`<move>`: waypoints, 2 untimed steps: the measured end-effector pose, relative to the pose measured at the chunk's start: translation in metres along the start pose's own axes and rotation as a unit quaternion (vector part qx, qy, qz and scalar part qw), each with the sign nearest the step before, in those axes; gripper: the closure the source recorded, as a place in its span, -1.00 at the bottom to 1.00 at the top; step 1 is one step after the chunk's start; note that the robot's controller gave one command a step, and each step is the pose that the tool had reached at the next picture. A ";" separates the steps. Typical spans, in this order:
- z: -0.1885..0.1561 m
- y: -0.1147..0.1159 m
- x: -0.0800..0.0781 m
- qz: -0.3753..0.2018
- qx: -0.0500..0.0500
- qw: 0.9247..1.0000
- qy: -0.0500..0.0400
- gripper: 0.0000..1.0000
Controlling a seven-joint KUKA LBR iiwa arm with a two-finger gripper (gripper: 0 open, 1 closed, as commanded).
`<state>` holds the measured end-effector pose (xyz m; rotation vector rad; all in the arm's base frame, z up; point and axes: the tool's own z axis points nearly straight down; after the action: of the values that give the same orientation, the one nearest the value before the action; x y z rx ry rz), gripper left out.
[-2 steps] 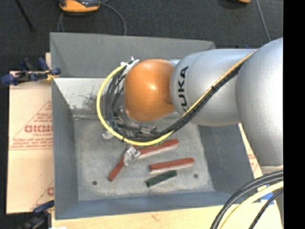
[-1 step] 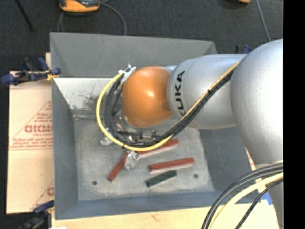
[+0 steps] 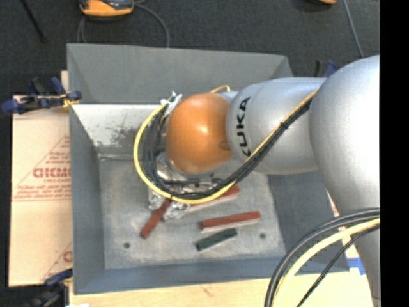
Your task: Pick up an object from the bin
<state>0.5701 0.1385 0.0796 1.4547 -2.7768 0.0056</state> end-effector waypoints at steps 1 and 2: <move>0.000 0.000 0.000 0.000 0.000 1.000 0.000 1.00; -0.001 0.000 0.000 0.001 0.000 1.000 0.000 1.00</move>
Offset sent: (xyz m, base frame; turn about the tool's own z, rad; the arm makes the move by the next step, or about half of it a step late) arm 0.0000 0.0000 0.0052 0.0000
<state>0.5702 0.1383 0.0805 1.4532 -2.7783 0.0047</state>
